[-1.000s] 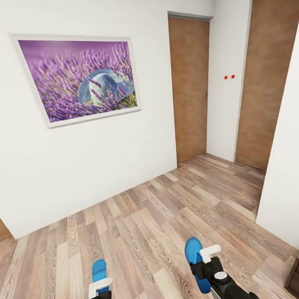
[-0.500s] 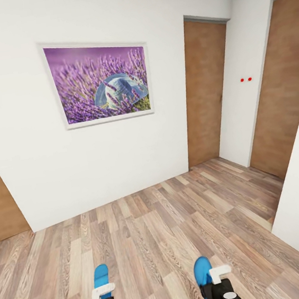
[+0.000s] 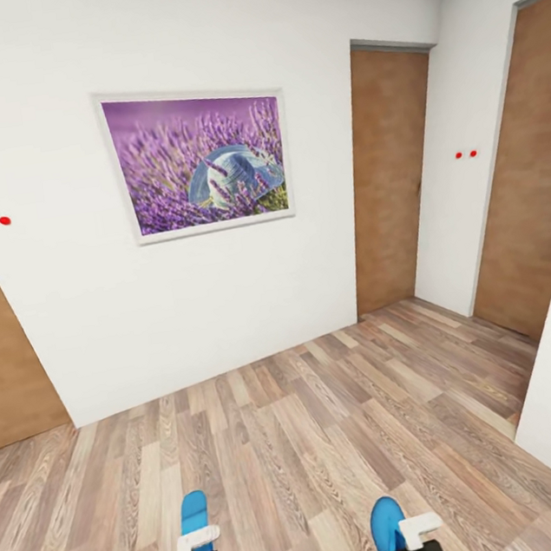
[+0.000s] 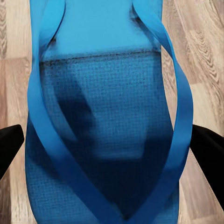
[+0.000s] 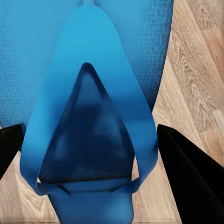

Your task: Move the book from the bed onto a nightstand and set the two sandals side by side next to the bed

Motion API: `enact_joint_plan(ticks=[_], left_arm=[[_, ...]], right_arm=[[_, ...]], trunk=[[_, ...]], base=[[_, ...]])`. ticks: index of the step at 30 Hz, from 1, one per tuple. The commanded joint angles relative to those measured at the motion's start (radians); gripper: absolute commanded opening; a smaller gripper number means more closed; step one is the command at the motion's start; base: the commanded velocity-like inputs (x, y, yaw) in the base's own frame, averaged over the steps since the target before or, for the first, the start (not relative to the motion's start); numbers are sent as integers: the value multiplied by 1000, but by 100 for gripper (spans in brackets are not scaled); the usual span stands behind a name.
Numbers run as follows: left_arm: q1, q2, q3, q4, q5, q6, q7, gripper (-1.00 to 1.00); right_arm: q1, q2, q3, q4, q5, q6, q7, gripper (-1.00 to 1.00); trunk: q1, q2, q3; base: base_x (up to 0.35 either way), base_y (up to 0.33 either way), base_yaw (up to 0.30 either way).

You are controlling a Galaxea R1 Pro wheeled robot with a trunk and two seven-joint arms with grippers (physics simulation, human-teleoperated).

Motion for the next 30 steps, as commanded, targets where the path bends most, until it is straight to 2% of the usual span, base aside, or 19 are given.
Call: enact_joint_plan(ticks=[1, 8, 15, 26, 30], left_arm=[[3, 0, -8, 0, 8, -3, 4, -100], [18, -1, -9, 0, 8, -5, 4, -100], [28, -1, -9, -1, 9, -5, 5, -100], [42, -2, -9, 0, 9, -7, 8, -100], [73, -2, -9, 0, 9, -51, 7, -100]], right_arm=[[0, 0, 8, 3, -2, 3, -7, -100], [3, -4, 7, 25, -2, -1, -7, -100], [3, -5, 6, 67, -2, -83, -7, -100], [3, -4, 7, 94, -2, -109, -7, -100], [4, -3, 8, 101, -2, -110, -7, -100]], trunk=[[-4, 7, 3], [-31, 56, 36], [-58, 105, 68], [-100, 182, 119], [-115, 210, 137]], base=[[0, 0, 67], [0, 0, 67], [0, 0, 39], [0, 0, 4], [0, 0, 0]])
